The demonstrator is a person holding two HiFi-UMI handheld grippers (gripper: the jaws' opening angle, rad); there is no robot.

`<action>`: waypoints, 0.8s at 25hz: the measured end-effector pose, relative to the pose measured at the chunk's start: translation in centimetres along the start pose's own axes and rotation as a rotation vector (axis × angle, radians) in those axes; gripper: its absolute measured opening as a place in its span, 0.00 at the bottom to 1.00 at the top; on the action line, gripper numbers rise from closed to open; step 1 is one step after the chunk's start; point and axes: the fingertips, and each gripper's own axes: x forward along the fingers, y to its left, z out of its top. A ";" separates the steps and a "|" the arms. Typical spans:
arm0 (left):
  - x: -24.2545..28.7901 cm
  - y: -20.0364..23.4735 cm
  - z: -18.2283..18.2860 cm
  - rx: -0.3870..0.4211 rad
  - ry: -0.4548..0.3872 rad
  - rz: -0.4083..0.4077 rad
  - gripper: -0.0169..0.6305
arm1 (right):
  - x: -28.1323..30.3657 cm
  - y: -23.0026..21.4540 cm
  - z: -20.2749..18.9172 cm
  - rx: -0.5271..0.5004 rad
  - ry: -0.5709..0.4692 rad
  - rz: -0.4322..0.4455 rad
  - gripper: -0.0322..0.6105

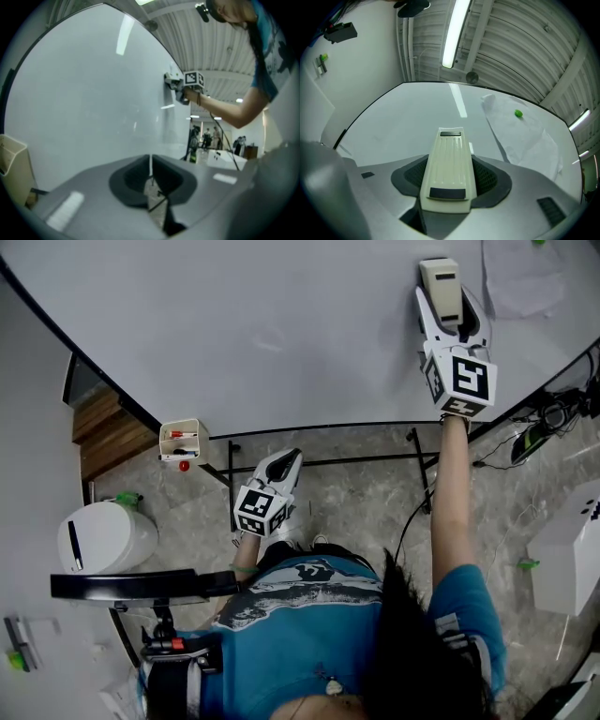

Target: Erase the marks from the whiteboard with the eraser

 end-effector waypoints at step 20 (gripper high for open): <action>-5.1 3.0 -0.9 -0.015 -0.003 0.111 0.03 | -0.5 24.6 -4.2 -0.188 0.078 0.195 0.46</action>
